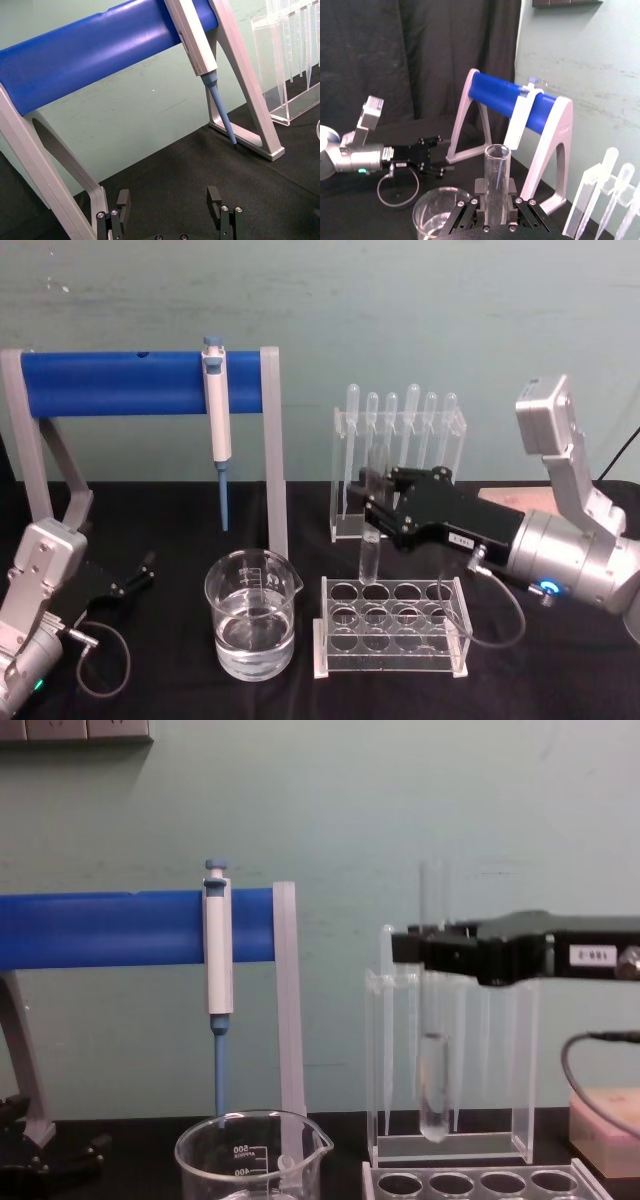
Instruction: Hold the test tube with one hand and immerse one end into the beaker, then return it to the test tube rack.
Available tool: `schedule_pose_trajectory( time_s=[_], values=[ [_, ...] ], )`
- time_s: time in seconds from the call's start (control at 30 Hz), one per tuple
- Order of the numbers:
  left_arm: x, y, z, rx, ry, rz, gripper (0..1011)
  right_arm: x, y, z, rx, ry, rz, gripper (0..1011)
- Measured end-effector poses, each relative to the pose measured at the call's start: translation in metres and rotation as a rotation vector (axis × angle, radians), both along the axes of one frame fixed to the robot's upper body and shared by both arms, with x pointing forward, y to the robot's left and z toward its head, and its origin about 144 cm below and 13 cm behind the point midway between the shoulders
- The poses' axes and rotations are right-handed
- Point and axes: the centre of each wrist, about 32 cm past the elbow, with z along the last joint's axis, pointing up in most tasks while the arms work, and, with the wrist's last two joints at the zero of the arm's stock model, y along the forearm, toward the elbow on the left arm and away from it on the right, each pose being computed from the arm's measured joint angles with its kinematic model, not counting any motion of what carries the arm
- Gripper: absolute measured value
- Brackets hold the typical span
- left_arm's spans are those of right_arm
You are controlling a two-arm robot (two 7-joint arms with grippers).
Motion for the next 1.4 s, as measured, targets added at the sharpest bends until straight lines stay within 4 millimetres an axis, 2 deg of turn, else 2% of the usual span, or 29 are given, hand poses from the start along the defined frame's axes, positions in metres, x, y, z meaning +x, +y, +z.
schedule_pose_trajectory(
  time_s=[0.33,0.63,0.83,1.1,1.4],
  values=[
    [0.000,0.000,0.000,0.000,0.000,0.000,1000,0.011,0.015,0.019,0.016,-0.010,0.041,242],
    [0.000,0.000,0.000,0.000,0.000,0.000,1000,0.022,0.043,0.032,0.031,-0.033,0.119,242],
    [0.000,0.000,0.000,0.000,0.000,0.000,1000,0.027,0.057,0.028,0.047,-0.029,0.154,242],
    [0.000,0.000,0.000,0.000,0.000,0.000,1000,0.039,0.076,0.013,0.064,-0.008,0.175,241],
    [0.000,0.000,0.000,0.000,0.000,0.000,1000,0.048,0.085,-0.002,0.069,0.012,0.187,242]
  ],
)
